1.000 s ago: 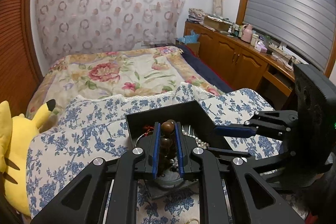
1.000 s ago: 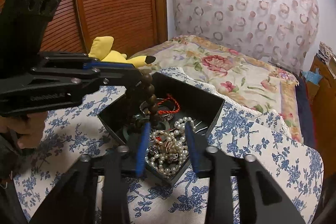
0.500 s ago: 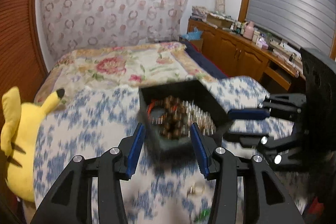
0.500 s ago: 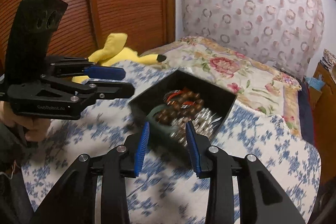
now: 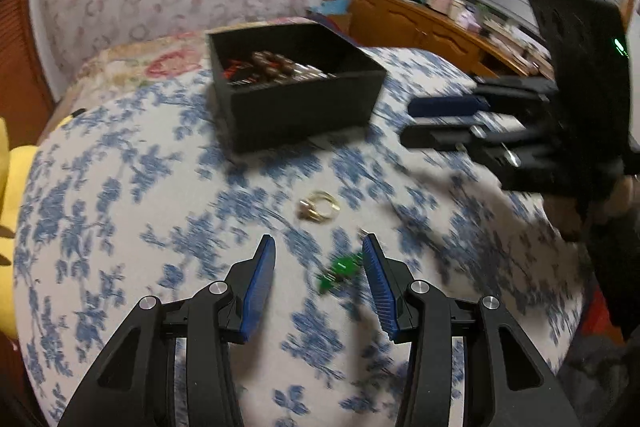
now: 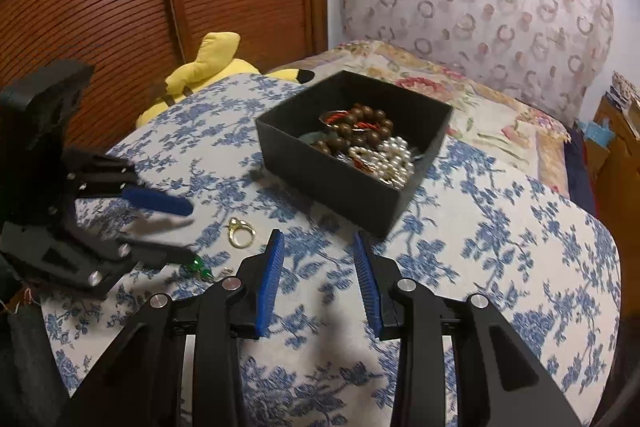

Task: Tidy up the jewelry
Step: 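Move both tools back to the jade pendant and gold ring, then grasp the green jade pendant with the left tool while the right tool grasps the gold ring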

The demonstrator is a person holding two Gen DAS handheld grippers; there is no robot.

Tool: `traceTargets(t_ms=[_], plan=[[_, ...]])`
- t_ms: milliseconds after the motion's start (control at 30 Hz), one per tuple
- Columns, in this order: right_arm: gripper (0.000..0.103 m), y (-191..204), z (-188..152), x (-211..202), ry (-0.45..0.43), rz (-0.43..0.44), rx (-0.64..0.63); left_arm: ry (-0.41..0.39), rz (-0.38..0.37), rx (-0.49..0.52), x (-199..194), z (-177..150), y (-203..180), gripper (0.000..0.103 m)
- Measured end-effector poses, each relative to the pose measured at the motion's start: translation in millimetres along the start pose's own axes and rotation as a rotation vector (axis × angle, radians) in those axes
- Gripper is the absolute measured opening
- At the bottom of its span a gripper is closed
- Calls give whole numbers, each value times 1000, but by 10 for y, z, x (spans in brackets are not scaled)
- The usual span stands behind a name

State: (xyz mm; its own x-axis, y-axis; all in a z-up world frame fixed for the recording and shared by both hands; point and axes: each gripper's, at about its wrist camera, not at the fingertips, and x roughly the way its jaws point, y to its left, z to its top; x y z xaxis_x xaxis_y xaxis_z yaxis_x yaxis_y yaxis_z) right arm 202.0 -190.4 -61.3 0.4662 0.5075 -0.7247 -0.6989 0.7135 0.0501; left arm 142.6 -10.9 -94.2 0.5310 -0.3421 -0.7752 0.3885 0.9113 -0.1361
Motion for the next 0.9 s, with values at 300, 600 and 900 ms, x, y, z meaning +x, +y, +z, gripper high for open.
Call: traceTargets(t_ms=[300, 600, 900], plan=[[38, -19, -51, -24, 5, -3, 13, 21, 11, 41, 125, -9, -76, 21], [39, 61, -72, 145, 41, 34, 14, 1, -3, 11, 67, -36, 23, 11], [27, 390, 82, 381, 54, 116, -31, -67, 40, -81, -278, -101, 320, 11]])
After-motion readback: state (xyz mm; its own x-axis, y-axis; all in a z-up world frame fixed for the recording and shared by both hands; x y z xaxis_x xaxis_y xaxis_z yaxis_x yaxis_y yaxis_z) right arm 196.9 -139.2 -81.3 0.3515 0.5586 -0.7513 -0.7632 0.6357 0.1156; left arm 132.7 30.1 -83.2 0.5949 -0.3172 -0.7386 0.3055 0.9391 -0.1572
